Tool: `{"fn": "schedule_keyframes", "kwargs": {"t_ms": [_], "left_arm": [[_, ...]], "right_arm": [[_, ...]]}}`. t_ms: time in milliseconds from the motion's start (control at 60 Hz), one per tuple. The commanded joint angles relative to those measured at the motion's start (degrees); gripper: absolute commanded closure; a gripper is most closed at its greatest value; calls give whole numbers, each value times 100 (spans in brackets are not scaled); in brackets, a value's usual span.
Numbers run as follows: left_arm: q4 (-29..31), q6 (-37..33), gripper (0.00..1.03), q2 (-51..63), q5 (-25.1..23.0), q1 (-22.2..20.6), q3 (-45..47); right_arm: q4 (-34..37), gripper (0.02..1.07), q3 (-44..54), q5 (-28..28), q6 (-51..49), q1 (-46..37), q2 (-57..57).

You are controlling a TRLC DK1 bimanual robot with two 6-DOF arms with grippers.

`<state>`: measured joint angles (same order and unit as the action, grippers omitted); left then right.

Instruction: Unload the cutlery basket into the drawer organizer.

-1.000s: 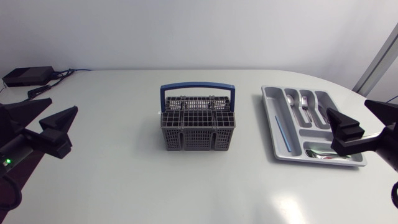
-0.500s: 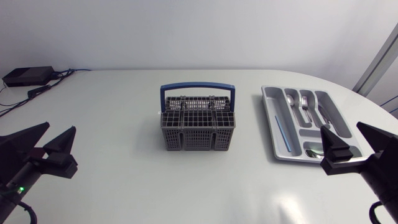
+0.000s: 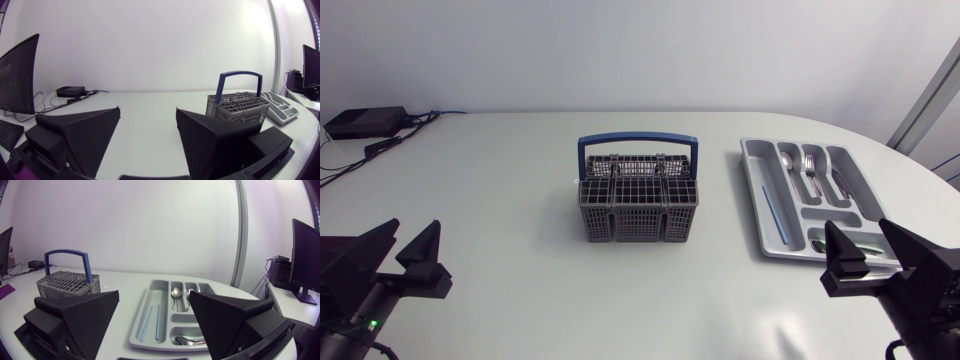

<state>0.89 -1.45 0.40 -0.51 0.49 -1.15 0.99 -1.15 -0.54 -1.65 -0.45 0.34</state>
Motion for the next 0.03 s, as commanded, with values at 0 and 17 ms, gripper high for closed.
{"fn": "schedule_keyframes", "kwargs": {"t_ms": [0, 17], "left_arm": [[-89, 145, 4, -40, 51, -49, 115], [-89, 145, 4, -40, 51, -49, 115]], "right_arm": [[-99, 6, 115, 54, 165, 45, -34], [-99, 6, 115, 54, 165, 45, -34]]}}
